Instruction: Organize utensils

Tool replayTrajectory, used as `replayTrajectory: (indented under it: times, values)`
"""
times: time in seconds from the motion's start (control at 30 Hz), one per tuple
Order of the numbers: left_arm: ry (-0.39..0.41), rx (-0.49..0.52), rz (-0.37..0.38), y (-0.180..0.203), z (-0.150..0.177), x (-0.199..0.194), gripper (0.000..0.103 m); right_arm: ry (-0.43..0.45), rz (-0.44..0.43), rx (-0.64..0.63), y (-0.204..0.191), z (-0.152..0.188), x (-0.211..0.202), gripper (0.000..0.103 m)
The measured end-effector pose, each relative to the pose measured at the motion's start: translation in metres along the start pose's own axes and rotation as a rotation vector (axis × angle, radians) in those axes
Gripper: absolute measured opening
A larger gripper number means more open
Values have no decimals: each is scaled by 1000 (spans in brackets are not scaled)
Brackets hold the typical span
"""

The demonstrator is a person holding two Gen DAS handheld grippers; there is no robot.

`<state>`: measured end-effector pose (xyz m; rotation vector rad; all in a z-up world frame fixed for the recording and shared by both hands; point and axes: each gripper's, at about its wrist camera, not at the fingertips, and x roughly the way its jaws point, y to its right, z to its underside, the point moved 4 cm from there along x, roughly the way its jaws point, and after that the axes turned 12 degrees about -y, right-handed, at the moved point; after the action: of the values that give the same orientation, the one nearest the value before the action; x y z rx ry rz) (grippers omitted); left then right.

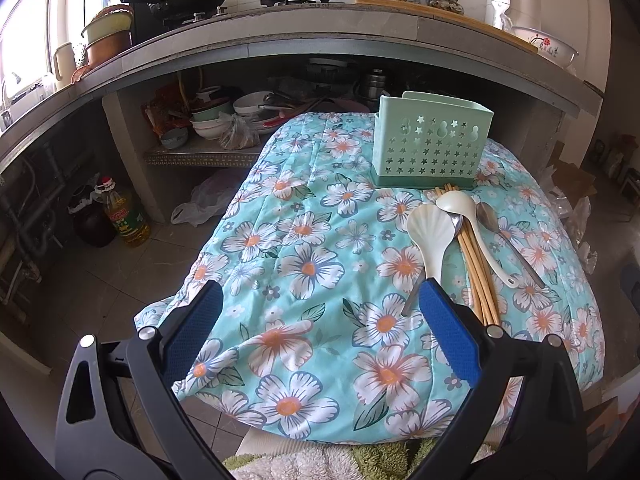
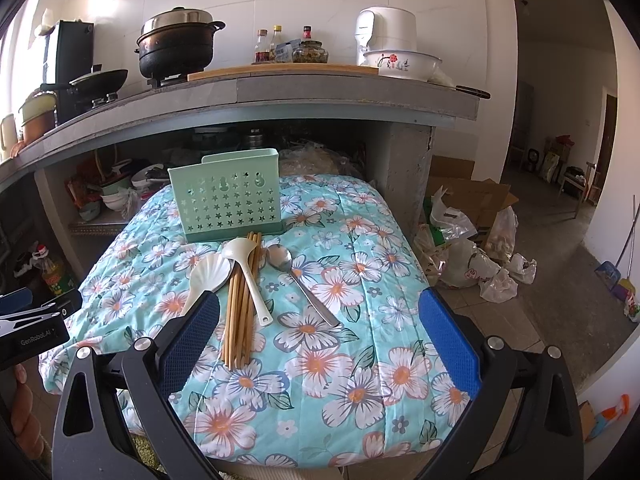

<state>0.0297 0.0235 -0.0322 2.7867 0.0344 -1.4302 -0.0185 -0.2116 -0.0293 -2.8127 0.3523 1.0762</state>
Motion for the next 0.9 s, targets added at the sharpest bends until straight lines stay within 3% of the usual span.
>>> replayTrajectory:
  times: [0.9]
  values:
    - [15,17,-5,6,-3,-4,95,0,0,1,0,0,1,97]
